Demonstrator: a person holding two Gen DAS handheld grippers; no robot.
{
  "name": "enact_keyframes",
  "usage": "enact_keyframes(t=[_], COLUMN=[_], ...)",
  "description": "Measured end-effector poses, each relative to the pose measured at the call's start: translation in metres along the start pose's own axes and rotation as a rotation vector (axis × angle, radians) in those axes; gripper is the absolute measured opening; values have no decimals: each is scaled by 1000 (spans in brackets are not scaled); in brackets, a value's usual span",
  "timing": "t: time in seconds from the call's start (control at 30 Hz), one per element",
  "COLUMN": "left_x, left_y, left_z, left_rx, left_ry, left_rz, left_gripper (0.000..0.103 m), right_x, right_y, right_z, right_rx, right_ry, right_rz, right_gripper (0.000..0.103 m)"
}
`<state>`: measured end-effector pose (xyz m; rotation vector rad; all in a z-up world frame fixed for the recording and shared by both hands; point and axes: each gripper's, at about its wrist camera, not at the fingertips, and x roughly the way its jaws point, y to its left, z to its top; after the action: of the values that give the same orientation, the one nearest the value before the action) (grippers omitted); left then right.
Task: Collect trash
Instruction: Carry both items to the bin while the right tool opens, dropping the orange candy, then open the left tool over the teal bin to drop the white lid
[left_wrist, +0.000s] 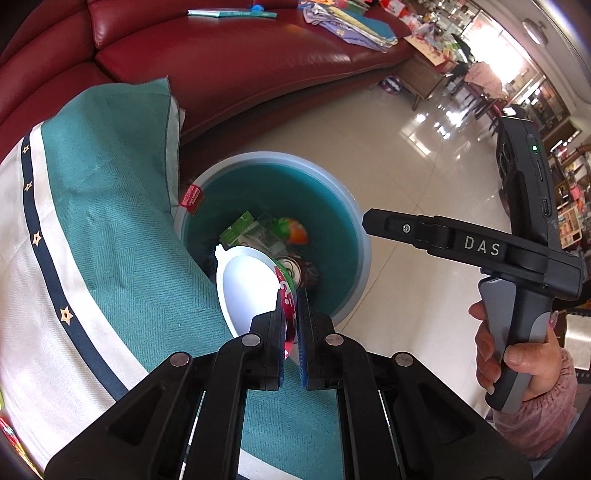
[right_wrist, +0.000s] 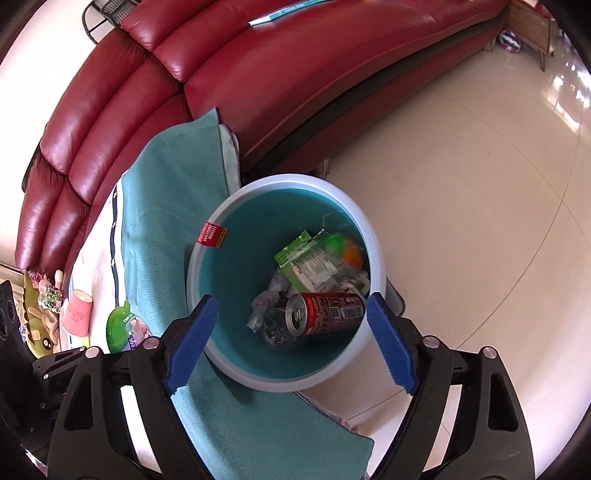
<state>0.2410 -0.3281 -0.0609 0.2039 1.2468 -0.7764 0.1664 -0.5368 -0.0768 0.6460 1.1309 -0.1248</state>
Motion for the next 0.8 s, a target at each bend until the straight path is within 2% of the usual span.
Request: enact_keyframes(t=[0.17, 0.5, 0.57, 0.6, 0.63, 0.7, 0.8], left_x=[4, 17, 17, 17, 14, 7, 0], left_y=[-4, -13, -13, -13, -13, -14, -12], left_z=[3, 20, 22, 22, 22, 20, 18], left_rx=[8, 21, 14, 10, 8, 8, 5], left_ry=[0, -4, 0, -2, -15, -51, -56], left_rz=[-5, 2, 8, 16, 27, 51, 54], left_gripper=[6, 8, 32, 61, 81, 93, 95], right_x=[-9, -21, -24, -24, -25, -26, -26], right_y=[-6, -18, -19, -20, -20, -19, -18], right_z=[-2, -1, -2, -2, -3, -4, -6], right_rx=[15, 38, 43, 46, 49, 49, 47], right_ry=[-12, -27, -31, -31, -30, -30, -23], right_rz=[-20, -84, -89, -91, -92, -92, -91], right_gripper=[84, 85, 85, 85, 85, 85, 85])
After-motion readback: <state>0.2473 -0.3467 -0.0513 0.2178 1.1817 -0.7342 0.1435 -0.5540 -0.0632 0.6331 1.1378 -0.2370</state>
